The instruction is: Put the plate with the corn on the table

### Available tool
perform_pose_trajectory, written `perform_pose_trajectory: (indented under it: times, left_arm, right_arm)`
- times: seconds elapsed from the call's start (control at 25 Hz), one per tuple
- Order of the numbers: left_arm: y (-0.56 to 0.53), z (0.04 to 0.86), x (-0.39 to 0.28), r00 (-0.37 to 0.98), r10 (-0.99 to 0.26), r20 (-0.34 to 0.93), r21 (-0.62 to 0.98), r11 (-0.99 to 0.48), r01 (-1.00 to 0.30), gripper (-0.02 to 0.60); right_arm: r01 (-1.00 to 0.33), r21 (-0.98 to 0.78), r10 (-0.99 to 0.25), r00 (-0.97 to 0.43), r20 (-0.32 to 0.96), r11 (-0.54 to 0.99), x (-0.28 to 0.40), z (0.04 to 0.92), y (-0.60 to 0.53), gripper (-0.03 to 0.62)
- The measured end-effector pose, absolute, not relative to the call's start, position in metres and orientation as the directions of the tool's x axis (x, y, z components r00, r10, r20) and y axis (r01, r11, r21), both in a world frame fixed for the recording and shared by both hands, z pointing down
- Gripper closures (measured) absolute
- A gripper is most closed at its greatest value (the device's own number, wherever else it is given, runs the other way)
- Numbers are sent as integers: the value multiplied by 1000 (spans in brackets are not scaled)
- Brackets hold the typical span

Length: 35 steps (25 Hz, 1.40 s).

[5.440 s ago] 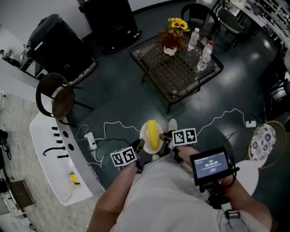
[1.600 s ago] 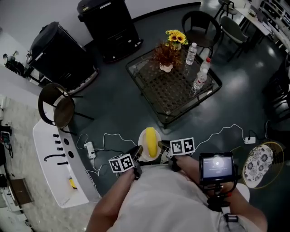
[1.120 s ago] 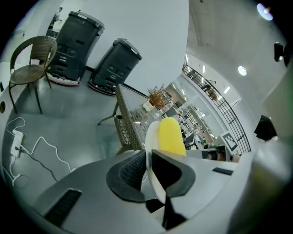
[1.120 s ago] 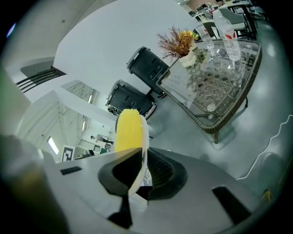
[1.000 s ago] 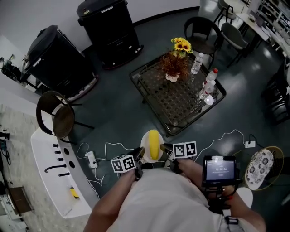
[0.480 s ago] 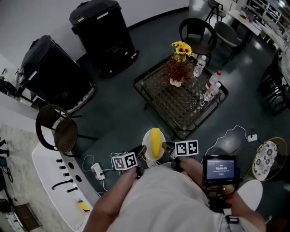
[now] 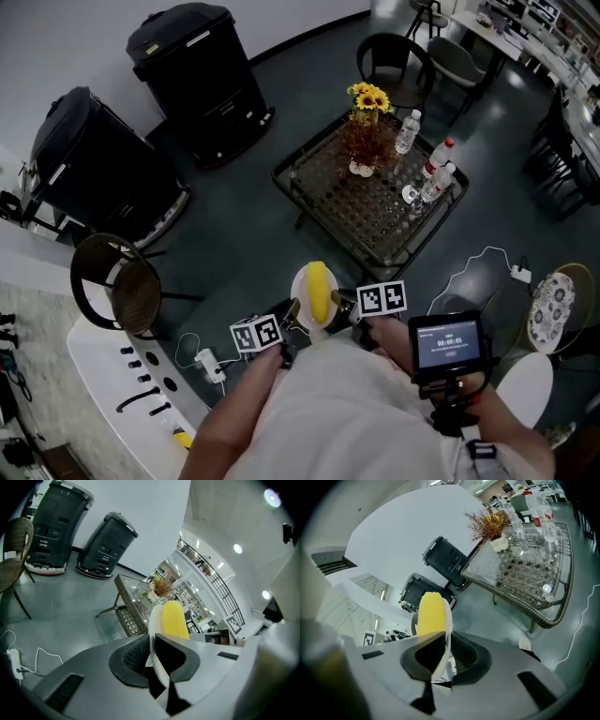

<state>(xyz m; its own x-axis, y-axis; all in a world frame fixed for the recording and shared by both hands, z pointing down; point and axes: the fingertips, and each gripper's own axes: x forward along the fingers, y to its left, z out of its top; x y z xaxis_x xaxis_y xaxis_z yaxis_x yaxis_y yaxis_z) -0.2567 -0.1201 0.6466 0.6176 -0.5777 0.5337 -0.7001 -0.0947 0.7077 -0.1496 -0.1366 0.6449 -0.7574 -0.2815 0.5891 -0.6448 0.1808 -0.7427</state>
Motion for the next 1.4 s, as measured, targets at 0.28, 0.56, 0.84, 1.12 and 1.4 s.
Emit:
perform_pose_trajectory:
  times: [0.28, 0.56, 0.84, 1.12, 1.4]
  left_arm:
    - [-125, 654, -264, 617, -580, 531, 721, -74, -689, 538]
    - [-157, 661, -270, 599, -577, 556, 701, -62, -710, 538]
    - [-173, 676, -251, 624, -549, 556, 705, -86, -704, 538]
    - [-226, 679, -218, 648, -484, 588, 699, -99, -708, 538]
    - [-260, 693, -199, 664, -433, 610, 690, -122, -713, 538]
  right_arm:
    - [-651, -737, -254, -755, 604, 184, -158, 653, -144, 548]
    - [-641, -741, -223, -766, 603, 199, -163, 662, -178, 548]
    - [-647, -742, -248, -758, 603, 177, -145, 676, -189, 548]
    - [-651, -748, -255, -751, 609, 131, -112, 680, -236, 548]
    - [-660, -746, -267, -737, 621, 89, -93, 695, -263, 548]
